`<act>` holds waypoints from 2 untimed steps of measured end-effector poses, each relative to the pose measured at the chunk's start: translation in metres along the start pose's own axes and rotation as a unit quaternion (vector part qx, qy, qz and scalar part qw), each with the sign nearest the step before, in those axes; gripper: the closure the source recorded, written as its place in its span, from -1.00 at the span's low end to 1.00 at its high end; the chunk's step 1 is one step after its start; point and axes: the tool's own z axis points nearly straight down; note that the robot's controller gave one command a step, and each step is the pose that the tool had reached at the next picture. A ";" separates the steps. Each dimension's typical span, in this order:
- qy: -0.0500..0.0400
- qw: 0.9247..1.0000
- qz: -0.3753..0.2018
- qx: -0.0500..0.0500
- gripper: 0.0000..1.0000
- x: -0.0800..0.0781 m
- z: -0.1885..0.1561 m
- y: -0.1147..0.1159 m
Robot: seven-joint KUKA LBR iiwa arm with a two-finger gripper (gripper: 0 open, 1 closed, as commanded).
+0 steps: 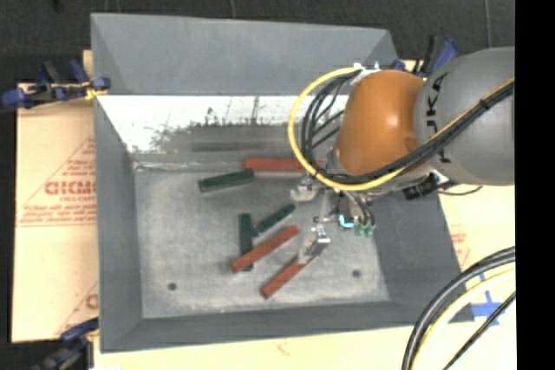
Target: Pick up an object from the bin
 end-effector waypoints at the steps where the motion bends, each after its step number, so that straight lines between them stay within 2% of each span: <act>1: -0.004 1.000 0.000 0.000 -1.00 -0.002 -0.004 0.000; 2: -0.008 0.995 -0.101 0.001 -1.00 -0.021 0.041 0.023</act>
Offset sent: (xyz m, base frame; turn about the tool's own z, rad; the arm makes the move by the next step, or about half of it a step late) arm 0.0252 0.0365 -0.0691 -0.3024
